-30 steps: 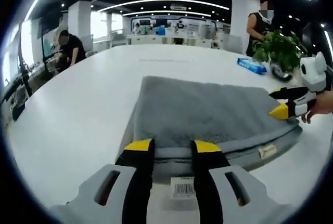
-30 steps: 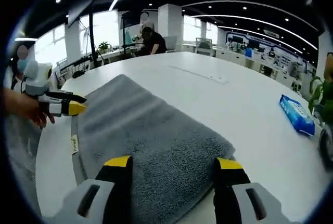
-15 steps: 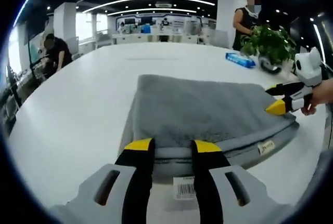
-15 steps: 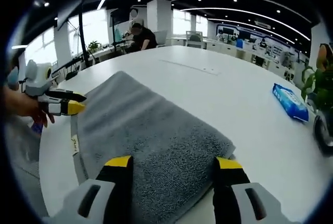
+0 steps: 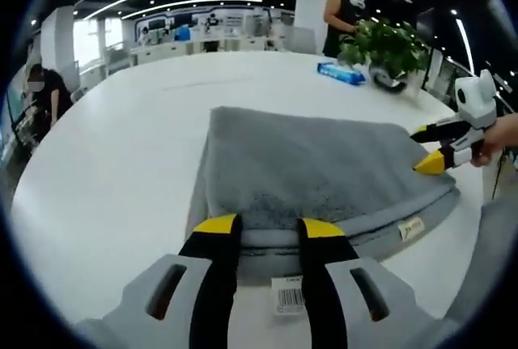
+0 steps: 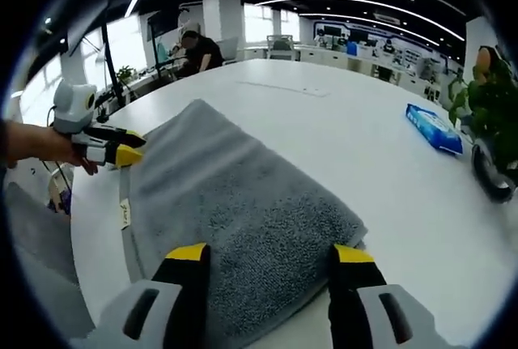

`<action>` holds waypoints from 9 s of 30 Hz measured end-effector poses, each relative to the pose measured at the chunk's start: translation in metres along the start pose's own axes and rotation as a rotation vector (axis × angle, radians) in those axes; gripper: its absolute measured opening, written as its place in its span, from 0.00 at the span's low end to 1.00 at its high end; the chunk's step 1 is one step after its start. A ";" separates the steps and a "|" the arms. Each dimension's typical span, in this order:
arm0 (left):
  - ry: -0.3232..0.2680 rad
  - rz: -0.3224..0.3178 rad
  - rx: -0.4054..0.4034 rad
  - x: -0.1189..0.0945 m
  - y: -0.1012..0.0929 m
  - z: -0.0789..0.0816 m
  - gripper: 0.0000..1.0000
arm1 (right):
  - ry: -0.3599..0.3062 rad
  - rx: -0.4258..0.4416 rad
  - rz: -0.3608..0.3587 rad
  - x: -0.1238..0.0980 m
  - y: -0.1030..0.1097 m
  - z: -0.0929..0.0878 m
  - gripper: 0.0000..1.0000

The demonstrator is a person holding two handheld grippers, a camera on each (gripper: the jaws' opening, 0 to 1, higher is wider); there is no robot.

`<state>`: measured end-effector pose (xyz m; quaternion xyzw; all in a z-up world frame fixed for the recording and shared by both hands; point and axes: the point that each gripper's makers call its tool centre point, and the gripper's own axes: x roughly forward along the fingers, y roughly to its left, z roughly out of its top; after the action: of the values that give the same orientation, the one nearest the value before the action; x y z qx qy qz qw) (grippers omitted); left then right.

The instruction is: Open the folded towel by lifting each exposed corner and separating the folded layers until the towel lies flat within the target outline without major curled edges

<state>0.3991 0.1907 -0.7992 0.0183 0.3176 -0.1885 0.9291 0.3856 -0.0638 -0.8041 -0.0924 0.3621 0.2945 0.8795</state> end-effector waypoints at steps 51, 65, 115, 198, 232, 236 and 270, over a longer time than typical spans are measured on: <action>0.106 -0.353 0.321 0.070 0.004 0.051 0.28 | 0.022 0.177 -0.077 -0.043 0.063 -0.042 0.48; 0.121 -0.412 0.398 0.099 -0.004 0.071 0.28 | 0.025 0.186 -0.046 -0.046 0.082 -0.044 0.44; 0.159 -0.436 0.434 0.126 -0.037 0.118 0.27 | -0.137 0.143 0.005 -0.050 0.122 -0.003 0.40; -0.055 -0.313 0.096 -0.024 -0.074 0.011 0.25 | 0.006 -0.193 0.038 -0.018 0.145 0.044 0.04; -0.035 -0.180 0.160 0.013 -0.100 -0.004 0.21 | -0.048 -0.087 -0.055 -0.071 0.038 0.013 0.04; -0.036 -0.185 0.152 0.013 -0.100 -0.004 0.21 | -0.052 -0.079 -0.058 -0.074 0.028 0.003 0.04; -0.119 -0.125 0.033 0.013 -0.097 -0.005 0.20 | -0.014 0.126 -0.107 -0.081 -0.039 -0.044 0.04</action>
<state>0.3707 0.0965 -0.8025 0.0024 0.2590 -0.2521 0.9324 0.3372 -0.1486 -0.7814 -0.0540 0.3685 0.2244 0.9005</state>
